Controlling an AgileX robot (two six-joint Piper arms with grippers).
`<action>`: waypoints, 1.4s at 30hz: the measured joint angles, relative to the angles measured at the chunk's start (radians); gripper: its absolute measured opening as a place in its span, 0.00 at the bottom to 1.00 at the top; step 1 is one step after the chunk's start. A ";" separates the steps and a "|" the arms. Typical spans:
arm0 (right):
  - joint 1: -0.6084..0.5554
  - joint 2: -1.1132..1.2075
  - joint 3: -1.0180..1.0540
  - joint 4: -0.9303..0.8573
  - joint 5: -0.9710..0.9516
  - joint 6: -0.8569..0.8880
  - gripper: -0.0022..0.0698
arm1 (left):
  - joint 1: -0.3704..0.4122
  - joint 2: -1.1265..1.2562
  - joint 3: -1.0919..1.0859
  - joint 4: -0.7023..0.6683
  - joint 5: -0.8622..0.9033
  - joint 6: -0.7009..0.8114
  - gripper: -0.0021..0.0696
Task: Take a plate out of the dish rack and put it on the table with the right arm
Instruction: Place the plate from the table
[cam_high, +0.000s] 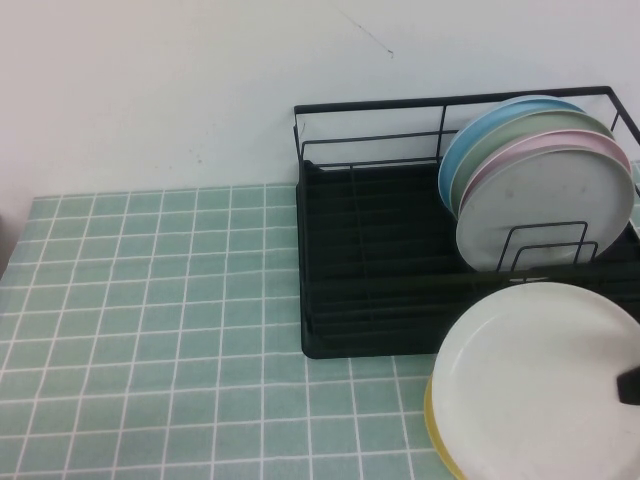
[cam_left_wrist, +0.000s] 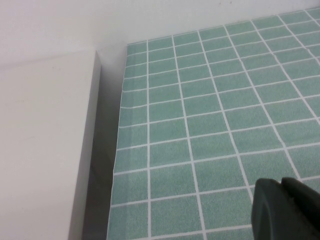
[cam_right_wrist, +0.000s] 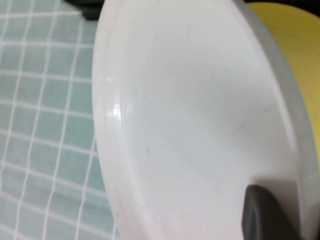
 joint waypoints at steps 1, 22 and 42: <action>0.000 0.028 0.000 0.011 -0.016 -0.011 0.17 | 0.000 0.000 0.000 0.000 0.000 0.000 0.02; 0.000 0.255 0.000 0.070 -0.128 -0.083 0.20 | 0.000 0.000 0.000 0.000 0.000 0.000 0.02; 0.000 0.196 0.000 -0.018 -0.160 -0.014 0.68 | 0.000 0.000 0.000 0.000 0.000 0.000 0.02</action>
